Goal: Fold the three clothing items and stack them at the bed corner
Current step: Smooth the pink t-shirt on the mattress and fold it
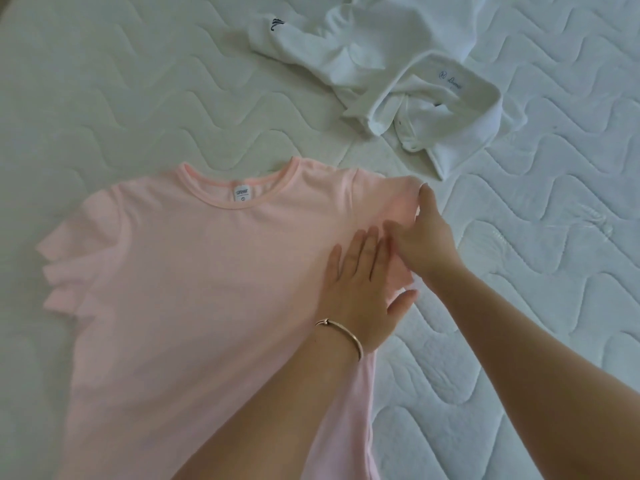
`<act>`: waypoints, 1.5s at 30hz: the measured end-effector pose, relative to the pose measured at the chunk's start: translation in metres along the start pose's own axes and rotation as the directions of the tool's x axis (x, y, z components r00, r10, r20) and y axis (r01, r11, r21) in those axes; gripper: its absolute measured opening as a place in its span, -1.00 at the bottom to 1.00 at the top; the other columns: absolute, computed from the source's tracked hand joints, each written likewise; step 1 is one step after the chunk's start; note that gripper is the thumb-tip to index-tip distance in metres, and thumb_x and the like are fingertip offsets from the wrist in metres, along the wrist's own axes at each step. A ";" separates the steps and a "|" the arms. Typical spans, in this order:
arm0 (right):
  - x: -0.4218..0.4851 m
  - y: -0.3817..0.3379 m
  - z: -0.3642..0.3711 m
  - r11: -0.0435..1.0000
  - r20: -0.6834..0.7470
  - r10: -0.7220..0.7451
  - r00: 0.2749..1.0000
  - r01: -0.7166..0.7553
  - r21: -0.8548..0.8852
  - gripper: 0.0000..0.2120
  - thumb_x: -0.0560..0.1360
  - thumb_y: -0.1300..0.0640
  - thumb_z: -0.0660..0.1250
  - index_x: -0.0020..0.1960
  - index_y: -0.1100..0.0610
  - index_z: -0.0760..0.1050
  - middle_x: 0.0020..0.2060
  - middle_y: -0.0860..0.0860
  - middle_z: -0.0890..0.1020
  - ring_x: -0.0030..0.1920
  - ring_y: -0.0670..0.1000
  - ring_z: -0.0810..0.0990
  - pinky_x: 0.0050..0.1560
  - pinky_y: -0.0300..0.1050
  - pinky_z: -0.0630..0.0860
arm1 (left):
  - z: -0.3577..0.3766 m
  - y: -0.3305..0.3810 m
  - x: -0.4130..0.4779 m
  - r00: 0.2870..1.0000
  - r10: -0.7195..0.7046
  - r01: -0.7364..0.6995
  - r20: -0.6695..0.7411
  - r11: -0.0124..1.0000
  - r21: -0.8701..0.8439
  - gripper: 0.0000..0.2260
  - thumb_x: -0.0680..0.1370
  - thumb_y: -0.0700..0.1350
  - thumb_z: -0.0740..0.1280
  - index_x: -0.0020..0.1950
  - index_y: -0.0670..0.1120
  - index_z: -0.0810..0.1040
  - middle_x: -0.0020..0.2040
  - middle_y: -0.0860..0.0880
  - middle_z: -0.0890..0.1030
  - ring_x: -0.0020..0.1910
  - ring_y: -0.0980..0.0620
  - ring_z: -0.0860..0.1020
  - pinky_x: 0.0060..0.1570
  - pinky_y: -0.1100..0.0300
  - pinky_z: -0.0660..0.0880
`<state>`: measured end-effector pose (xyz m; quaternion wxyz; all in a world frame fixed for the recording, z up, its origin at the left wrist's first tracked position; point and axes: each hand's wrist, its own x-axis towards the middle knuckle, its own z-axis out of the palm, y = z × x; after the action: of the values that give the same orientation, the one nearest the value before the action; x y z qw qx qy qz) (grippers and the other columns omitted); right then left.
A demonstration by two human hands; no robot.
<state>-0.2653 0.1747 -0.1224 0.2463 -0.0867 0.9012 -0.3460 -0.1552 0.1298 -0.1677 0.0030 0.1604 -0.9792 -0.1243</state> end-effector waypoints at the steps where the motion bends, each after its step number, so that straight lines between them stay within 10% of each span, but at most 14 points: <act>1: -0.001 0.002 -0.001 0.999 -0.002 -0.008 1.000 0.008 -0.040 -0.43 0.56 0.15 0.17 0.48 0.01 -0.02 -0.14 0.01 0.42 -0.20 0.08 0.47 -0.19 -0.02 0.49 | -0.004 -0.004 -0.008 1.000 -0.005 0.005 -0.012 1.000 -0.010 -0.37 0.52 0.24 -0.04 0.36 -0.19 0.35 0.38 -0.14 0.40 0.36 -0.10 0.36 0.30 -0.04 0.12; 7: 0.000 0.004 0.001 0.986 -0.117 0.144 0.983 -0.133 0.097 -0.58 0.54 0.19 0.22 0.35 0.07 0.20 -0.06 0.10 0.52 -0.37 0.03 0.49 -0.48 -0.15 0.41 | 0.001 -0.031 -0.072 0.996 0.089 -0.089 0.016 0.995 0.046 -0.51 0.52 0.16 0.04 0.38 -0.02 0.33 0.41 -0.08 0.36 0.39 -0.11 0.27 0.31 -0.07 0.13; 10: -0.010 0.004 0.002 0.955 -0.404 0.280 0.871 -0.210 0.208 -0.68 0.52 0.23 0.22 0.27 0.16 0.29 0.14 0.13 0.50 -0.13 0.10 0.54 -0.18 -0.10 0.43 | 0.003 -0.032 -0.076 0.995 0.091 -0.093 0.041 0.995 0.039 -0.50 0.50 0.15 0.08 0.38 -0.03 0.35 0.41 -0.09 0.36 0.40 -0.10 0.24 0.33 -0.09 0.10; 12: -0.031 0.004 0.007 0.999 -0.531 -0.002 0.847 -0.020 -0.034 -0.68 0.54 0.23 0.18 0.29 0.18 0.33 0.24 0.12 0.44 0.18 0.14 0.45 0.12 -0.03 0.35 | -0.002 -0.033 -0.075 0.994 0.096 -0.098 0.060 0.995 0.029 -0.50 0.50 0.15 0.07 0.36 -0.04 0.37 0.39 -0.10 0.39 0.38 -0.12 0.31 0.32 -0.09 0.11; 15: -0.069 0.020 0.028 0.750 -0.043 -0.483 0.875 0.388 -0.535 -0.60 0.59 0.15 0.05 0.43 0.07 0.26 0.41 0.06 0.32 0.43 0.07 0.23 0.42 0.02 0.00 | -0.014 -0.044 -0.081 0.998 0.062 -0.063 0.031 0.998 0.001 -0.54 0.51 0.13 0.06 0.31 -0.05 0.44 0.33 -0.08 0.46 0.32 -0.12 0.41 0.28 -0.06 0.15; 17: -0.080 0.040 0.031 0.624 0.194 -0.355 0.915 0.386 -0.680 -0.52 0.61 0.12 -0.02 0.50 -0.07 0.01 0.51 -0.07 0.07 0.50 -0.04 -0.02 0.43 0.02 -0.26 | -0.025 -0.065 -0.093 0.999 -0.007 0.008 0.038 1.000 -0.023 -0.56 0.52 0.13 0.06 0.28 -0.02 0.47 0.32 -0.07 0.48 0.30 -0.10 0.44 0.28 -0.07 0.21; 24: -0.102 0.007 0.054 0.832 -0.209 -0.204 0.956 0.057 -0.552 -0.57 0.56 0.18 0.08 0.43 0.12 0.25 0.48 0.06 0.20 0.50 0.05 0.02 0.46 0.08 -0.19 | -0.072 -0.219 -0.117 0.971 -0.214 0.215 -0.107 0.977 0.001 -0.58 0.53 0.03 0.08 0.14 -0.23 0.54 0.22 -0.28 0.51 0.21 -0.30 0.46 0.20 -0.07 0.32; 31: -0.099 -0.101 0.159 0.753 0.134 -0.454 0.881 0.459 -0.472 -0.61 0.57 0.14 0.11 0.40 0.08 0.31 0.44 0.01 0.29 0.48 0.00 0.09 0.46 -0.04 -0.14 | -0.123 -0.316 -0.068 0.814 -0.580 0.562 -0.039 0.801 -0.207 -0.51 0.55 -0.05 0.23 0.41 -0.24 0.24 0.48 -0.23 0.13 0.45 -0.18 0.09 0.39 0.04 0.07; 34: -0.082 -0.137 0.192 0.715 0.192 -0.530 0.826 0.557 -0.422 -0.62 0.57 0.18 0.12 0.39 0.10 0.32 0.40 0.02 0.34 0.45 0.04 0.17 0.43 -0.07 0.00 | -0.119 -0.329 -0.055 0.805 -0.594 0.581 0.011 0.783 -0.224 -0.55 0.48 0.05 0.32 0.28 -0.15 0.41 0.49 -0.15 0.09 0.45 -0.14 0.05 0.38 0.07 0.09; 41: -0.025 -0.211 0.235 0.603 0.355 -0.524 0.774 0.632 -0.488 -0.42 0.53 0.30 0.09 0.49 -0.02 0.05 0.47 -0.06 0.15 0.34 0.12 0.20 0.27 0.01 0.18 | -0.113 -0.346 -0.048 0.845 -0.530 0.450 -0.068 0.776 -0.442 -0.97 0.45 -0.15 0.34 -0.17 -0.10 0.53 -0.17 -0.06 0.53 -0.02 -0.17 0.48 -0.09 0.19 0.35; 45: -0.007 -0.228 0.246 0.582 0.385 -0.486 0.785 0.619 -0.527 -0.75 0.58 0.13 0.11 0.22 0.07 0.42 0.17 0.05 0.45 0.16 0.13 0.43 0.03 -0.05 0.25 | -0.121 -0.356 -0.043 0.845 -0.516 0.354 -0.143 0.739 -0.573 -0.95 0.48 -0.22 0.32 -0.11 -0.18 0.56 -0.24 -0.02 0.56 -0.23 0.04 0.45 -0.26 0.35 0.26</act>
<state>-0.1387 -0.1364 -0.1251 0.1705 -0.4750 0.8602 -0.0736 0.0025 -0.2133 -0.1361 0.1621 0.3966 -0.8293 -0.3587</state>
